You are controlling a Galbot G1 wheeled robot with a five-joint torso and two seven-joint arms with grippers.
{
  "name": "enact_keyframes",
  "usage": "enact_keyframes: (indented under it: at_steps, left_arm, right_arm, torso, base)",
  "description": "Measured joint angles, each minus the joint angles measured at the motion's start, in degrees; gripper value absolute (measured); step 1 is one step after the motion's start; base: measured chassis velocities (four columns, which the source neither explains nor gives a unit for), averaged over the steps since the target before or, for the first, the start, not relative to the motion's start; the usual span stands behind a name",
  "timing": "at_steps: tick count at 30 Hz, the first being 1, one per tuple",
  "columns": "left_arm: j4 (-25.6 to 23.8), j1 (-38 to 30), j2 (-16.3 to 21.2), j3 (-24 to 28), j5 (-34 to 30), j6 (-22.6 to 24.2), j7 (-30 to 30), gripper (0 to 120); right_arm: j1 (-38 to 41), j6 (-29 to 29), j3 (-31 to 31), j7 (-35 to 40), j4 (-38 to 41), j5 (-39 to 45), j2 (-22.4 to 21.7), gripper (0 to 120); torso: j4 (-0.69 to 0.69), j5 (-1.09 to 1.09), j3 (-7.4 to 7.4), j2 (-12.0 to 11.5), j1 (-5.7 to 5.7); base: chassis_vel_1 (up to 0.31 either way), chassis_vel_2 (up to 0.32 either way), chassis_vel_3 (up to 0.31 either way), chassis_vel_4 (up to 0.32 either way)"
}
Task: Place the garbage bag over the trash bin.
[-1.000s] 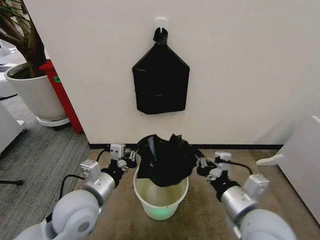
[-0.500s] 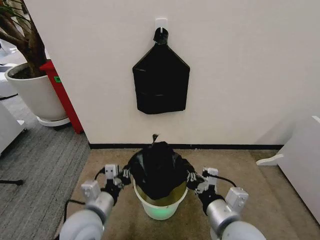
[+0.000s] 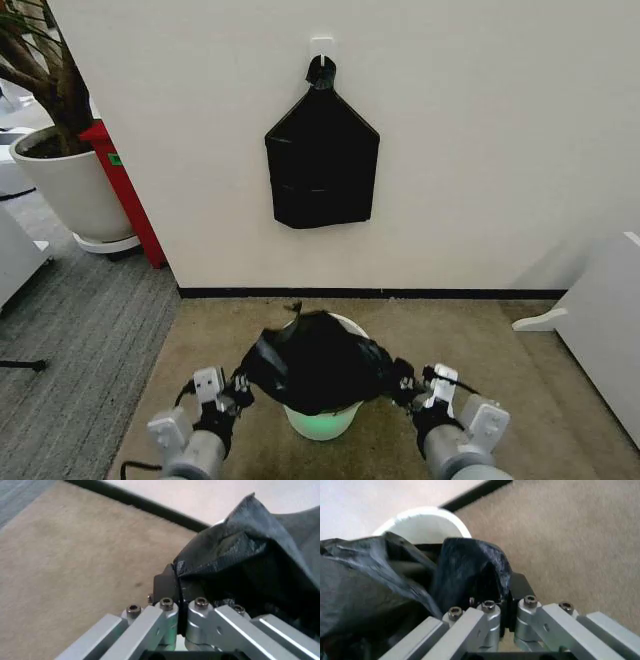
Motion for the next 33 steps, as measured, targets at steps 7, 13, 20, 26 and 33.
enact_keyframes:
  at_steps: [7,13,20,26,33]
  left_arm:
    - [9.5,-3.4,-4.4,1.4,5.9,-2.2,3.0,0]
    - [11.3,-2.4,-6.3,2.0,11.0,-3.9,5.3,0]
    - [13.8,-1.7,-6.4,2.1,17.0,-6.1,7.7,0]
    - [16.0,-0.6,-7.6,2.3,21.0,-7.3,10.1,0]
    - [20.7,-6.1,-8.8,2.6,22.3,-8.3,11.1,0]
  right_arm:
    - [-0.1,0.1,-0.7,-0.2,-8.4,-3.4,3.2,0]
    - [-2.5,0.5,-0.7,-0.6,-7.9,-4.9,3.9,0]
    - [-2.6,0.8,-1.0,-1.3,-9.9,-5.9,4.7,0]
    - [-2.8,2.1,-0.6,-4.8,-14.3,-10.2,5.8,0]
    - [1.0,4.4,2.2,-10.3,-18.9,-13.6,5.7,0]
  torso:
    - [-0.01,0.00,0.01,0.0,0.00]
    - [-0.01,0.00,0.01,0.0,0.00]
    - [-0.01,0.00,0.01,0.0,0.00]
    - [0.00,0.01,0.01,0.0,0.00]
    - [0.00,0.00,0.01,0.0,0.00]
  base:
    - [0.000,0.000,0.000,0.000]
    - [0.000,0.000,0.000,0.000]
    - [0.000,0.000,0.000,0.000]
    - [0.000,0.000,0.000,0.000]
    - [0.000,0.000,0.000,0.000]
